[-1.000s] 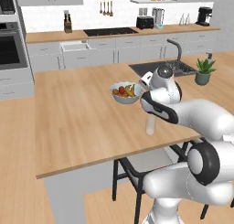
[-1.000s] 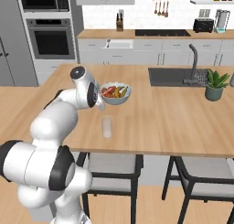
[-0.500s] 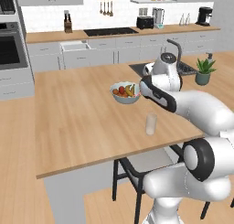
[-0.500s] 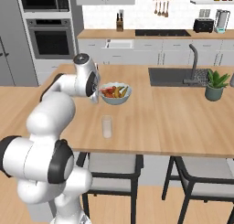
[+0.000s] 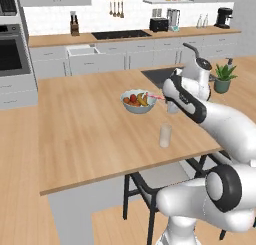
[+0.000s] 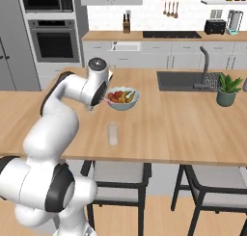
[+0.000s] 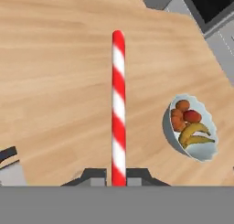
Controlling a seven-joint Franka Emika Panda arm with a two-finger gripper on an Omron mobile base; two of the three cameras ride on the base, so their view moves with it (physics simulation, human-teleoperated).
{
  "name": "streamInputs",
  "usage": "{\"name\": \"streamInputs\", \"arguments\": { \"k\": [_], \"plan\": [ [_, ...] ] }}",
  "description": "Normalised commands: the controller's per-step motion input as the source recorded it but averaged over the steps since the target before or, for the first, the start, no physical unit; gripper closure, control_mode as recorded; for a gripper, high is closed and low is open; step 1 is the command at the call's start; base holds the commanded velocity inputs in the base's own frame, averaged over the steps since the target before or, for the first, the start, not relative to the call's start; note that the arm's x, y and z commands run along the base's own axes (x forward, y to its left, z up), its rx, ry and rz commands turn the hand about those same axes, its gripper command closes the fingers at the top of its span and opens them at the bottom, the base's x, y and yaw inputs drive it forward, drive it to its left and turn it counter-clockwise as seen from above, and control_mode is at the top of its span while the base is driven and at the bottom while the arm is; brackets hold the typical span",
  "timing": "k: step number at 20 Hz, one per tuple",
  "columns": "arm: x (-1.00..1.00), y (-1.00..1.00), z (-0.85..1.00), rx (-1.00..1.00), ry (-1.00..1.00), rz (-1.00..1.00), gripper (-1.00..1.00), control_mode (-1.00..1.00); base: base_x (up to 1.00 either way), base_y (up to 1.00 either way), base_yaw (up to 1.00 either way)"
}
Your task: Take a straw from the drawer in front and place it inside the glass cup on the dining counter.
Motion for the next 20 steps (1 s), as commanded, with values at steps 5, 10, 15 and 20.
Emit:
{"name": "streamInputs", "arguments": {
  "k": [5,10,15,20],
  "plan": [
    [-0.30,0.00,0.00,0.70,-0.08,-0.32,1.00,-1.00,0.00,0.00,0.00],
    [0.00,-0.02,0.00,0.89,-0.01,-0.15,1.00,-1.00,0.00,0.00,0.00],
    [0.25,-0.19,0.09,0.71,0.19,0.00,1.00,-1.00,0.00,0.00,0.00],
    [0.66,-0.14,0.09,0.36,0.34,0.16,1.00,-1.00,0.00,0.00,0.00]
  ]
}}
